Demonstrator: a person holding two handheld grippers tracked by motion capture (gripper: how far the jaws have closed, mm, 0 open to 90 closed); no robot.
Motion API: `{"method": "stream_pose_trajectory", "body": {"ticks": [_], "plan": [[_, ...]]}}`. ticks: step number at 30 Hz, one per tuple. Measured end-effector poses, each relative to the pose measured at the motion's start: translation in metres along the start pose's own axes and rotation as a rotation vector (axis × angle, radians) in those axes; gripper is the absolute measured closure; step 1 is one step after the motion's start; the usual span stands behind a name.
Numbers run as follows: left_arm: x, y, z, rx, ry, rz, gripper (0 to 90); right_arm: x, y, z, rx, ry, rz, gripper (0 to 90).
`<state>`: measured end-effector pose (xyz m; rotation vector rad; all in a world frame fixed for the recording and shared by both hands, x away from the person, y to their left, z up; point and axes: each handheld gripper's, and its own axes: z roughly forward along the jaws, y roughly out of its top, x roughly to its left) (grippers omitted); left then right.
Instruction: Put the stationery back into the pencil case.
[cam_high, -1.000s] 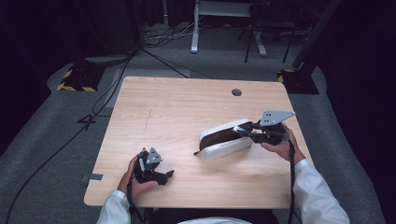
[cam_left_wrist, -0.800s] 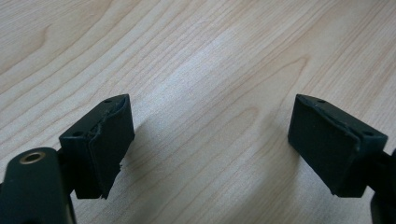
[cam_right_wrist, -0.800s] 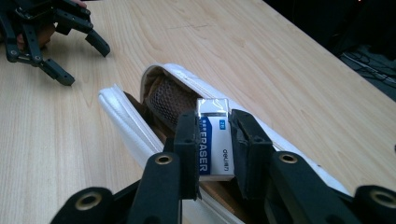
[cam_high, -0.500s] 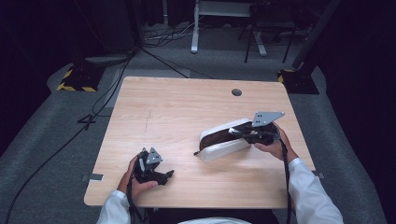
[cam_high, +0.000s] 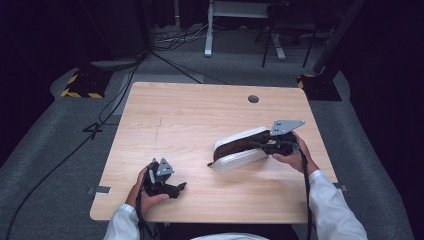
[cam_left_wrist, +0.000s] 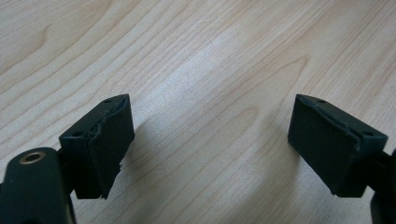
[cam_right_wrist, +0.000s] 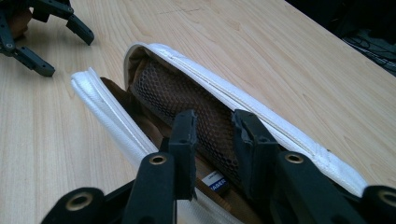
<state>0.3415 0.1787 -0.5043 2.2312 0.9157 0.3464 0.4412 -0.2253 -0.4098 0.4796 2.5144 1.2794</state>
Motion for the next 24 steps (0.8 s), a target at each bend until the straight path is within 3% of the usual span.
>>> {"method": "stream_pose_trajectory", "body": {"ticks": [17, 24], "plan": [[0.0, 0.0, 0.0, -0.001, -0.001, -0.003, 14.9, 0.001, 0.0, -0.01, -0.019, -0.056, 0.016, 60.6], [0.0, 0.0, 0.0, -0.001, -0.001, -0.004, 14.9, 0.001, 0.001, -0.017, -0.009, -0.096, 0.025, 49.8]]}}
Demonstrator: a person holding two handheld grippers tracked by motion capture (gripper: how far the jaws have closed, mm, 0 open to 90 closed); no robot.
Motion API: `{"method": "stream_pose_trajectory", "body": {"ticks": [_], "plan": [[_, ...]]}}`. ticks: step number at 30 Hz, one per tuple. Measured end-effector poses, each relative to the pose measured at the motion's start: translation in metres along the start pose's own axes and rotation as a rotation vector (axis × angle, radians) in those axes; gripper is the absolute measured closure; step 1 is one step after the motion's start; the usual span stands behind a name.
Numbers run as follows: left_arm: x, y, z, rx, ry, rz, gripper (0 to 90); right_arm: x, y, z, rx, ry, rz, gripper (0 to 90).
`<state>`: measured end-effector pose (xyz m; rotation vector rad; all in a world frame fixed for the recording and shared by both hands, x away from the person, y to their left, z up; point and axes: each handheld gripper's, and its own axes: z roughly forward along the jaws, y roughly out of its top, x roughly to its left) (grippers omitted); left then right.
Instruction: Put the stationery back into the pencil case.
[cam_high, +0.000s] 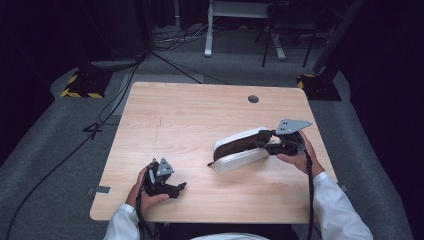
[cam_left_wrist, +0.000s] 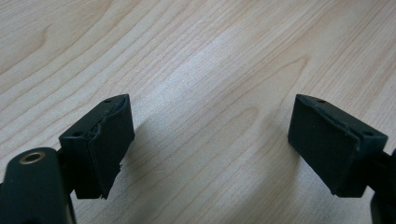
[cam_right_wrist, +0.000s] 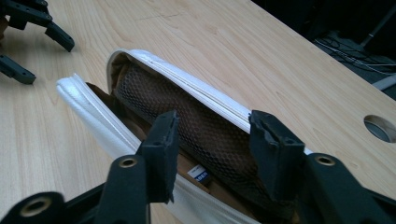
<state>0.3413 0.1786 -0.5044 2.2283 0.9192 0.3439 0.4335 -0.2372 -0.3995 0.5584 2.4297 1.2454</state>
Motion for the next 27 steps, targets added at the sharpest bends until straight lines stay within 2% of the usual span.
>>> {"method": "stream_pose_trajectory", "body": {"ticks": [8, 11, 18, 27], "plan": [[0.0, 0.0, 0.0, -0.002, -0.001, -0.001, 14.9, 0.001, -0.001, -0.009, 0.046, -0.048, 0.0, 36.9], [0.0, 0.0, 0.0, -0.001, -0.003, -0.004, 14.7, 0.001, -0.003, -0.012, 0.061, -0.071, -0.003, 34.6], [0.0, 0.0, 0.0, 0.0, -0.004, -0.002, 14.3, 0.002, -0.007, -0.024, 0.07, -0.088, -0.003, 30.9], [0.0, 0.0, 0.0, 0.0, -0.004, -0.002, 14.3, 0.006, -0.012, -0.033, 0.095, -0.12, -0.02, 30.7]]}}
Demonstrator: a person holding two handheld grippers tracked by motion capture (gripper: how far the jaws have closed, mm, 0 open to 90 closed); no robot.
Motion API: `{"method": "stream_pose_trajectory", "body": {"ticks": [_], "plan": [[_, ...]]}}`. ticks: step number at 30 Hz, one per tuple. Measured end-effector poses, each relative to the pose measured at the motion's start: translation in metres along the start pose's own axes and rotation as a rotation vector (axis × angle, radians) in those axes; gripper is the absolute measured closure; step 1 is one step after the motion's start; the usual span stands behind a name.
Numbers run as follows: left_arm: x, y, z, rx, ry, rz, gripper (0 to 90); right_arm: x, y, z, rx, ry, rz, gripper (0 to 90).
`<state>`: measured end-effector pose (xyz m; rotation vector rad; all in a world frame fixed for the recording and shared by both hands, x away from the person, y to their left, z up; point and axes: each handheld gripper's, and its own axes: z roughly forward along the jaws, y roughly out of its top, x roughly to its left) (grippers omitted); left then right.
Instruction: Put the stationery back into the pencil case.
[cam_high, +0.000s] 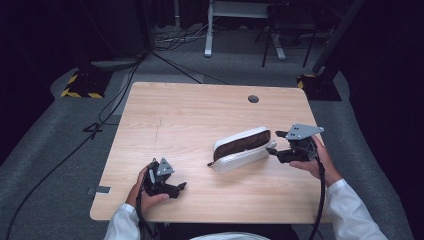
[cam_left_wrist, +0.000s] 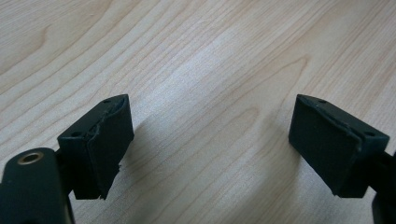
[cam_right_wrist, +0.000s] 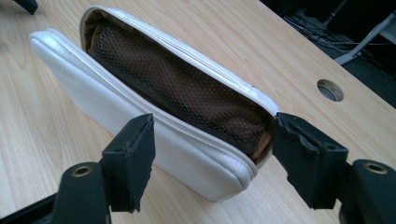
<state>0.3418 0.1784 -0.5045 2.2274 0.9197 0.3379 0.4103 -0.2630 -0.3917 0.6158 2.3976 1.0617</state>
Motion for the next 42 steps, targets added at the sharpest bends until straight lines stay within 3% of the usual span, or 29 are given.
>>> {"method": "stream_pose_trajectory", "body": {"ticks": [19, 42], "plan": [[0.0, 0.0, 0.0, 0.0, 0.0, 0.0, 14.3, 0.005, -0.026, -0.013, 0.044, -0.054, -0.016, 30.3], [0.0, 0.0, 0.0, 0.0, 0.0, 0.0, 14.3, 0.007, -0.072, -0.022, 0.115, -0.095, 0.009, 30.3]]}}
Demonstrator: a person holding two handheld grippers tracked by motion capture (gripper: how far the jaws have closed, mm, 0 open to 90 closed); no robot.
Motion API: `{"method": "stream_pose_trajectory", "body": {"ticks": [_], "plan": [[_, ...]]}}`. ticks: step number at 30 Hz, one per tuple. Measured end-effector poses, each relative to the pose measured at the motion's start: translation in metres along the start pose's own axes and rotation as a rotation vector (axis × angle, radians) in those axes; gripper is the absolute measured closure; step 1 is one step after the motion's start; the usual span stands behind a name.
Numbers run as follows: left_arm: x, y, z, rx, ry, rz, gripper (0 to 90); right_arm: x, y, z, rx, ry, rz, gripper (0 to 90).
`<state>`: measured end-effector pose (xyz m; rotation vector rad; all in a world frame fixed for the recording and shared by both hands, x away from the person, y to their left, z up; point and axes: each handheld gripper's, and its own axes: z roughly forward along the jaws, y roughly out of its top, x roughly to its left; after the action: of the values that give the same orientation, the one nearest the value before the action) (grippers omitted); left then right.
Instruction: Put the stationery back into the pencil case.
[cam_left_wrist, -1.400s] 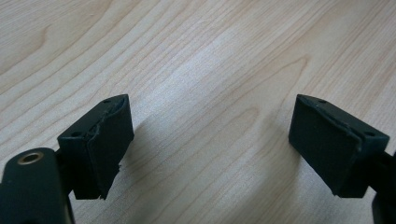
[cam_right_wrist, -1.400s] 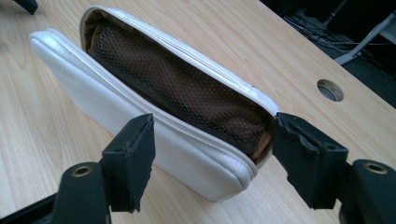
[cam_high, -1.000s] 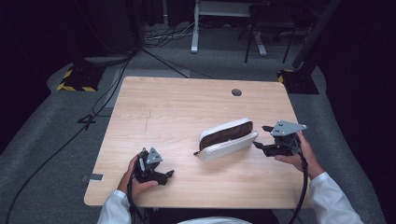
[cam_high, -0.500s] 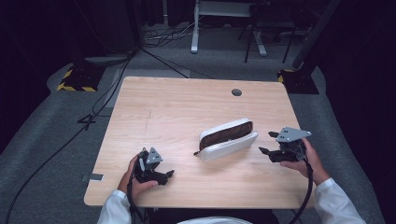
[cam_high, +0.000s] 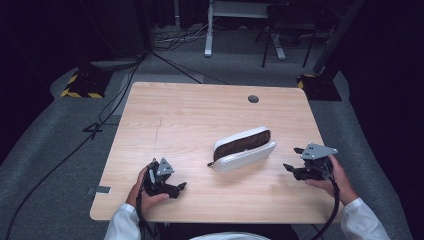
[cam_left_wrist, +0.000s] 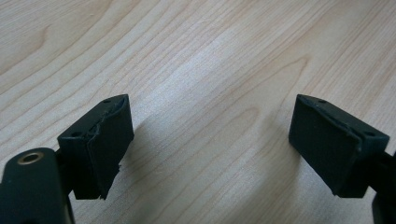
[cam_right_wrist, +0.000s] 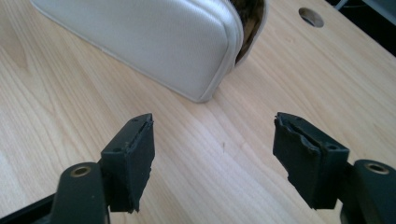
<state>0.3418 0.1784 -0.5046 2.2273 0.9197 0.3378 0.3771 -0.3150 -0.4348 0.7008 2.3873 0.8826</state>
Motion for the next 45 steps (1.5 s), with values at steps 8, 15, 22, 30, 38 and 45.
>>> {"method": "stream_pose_trajectory", "body": {"ticks": [8, 15, 22, 30, 38, 45], "plan": [[0.0, 0.0, 0.0, 0.0, 0.0, 0.0, 14.3, 0.007, -0.021, 0.002, 0.037, -0.019, 0.004, 30.1], [0.0, 0.0, 0.0, 0.0, 0.0, 0.0, 14.3, 0.012, -0.038, -0.001, 0.046, -0.023, 0.022, 29.7], [0.0, 0.0, 0.0, 0.0, 0.001, 0.0, 14.3, 0.014, -0.064, -0.007, 0.041, -0.004, 0.093, 29.4], [0.0, 0.0, 0.0, 0.0, 0.001, 0.0, 14.3, 0.012, -0.093, -0.016, 0.041, 0.001, 0.181, 29.5], [0.0, 0.0, 0.0, 0.0, 0.001, 0.0, 14.3, 0.006, -0.123, -0.029, -0.009, 0.02, 0.329, 28.8], [0.0, 0.0, 0.0, 0.0, 0.001, 0.0, 14.3, 0.006, -0.128, -0.032, -0.006, -0.001, 0.363, 26.3]]}}
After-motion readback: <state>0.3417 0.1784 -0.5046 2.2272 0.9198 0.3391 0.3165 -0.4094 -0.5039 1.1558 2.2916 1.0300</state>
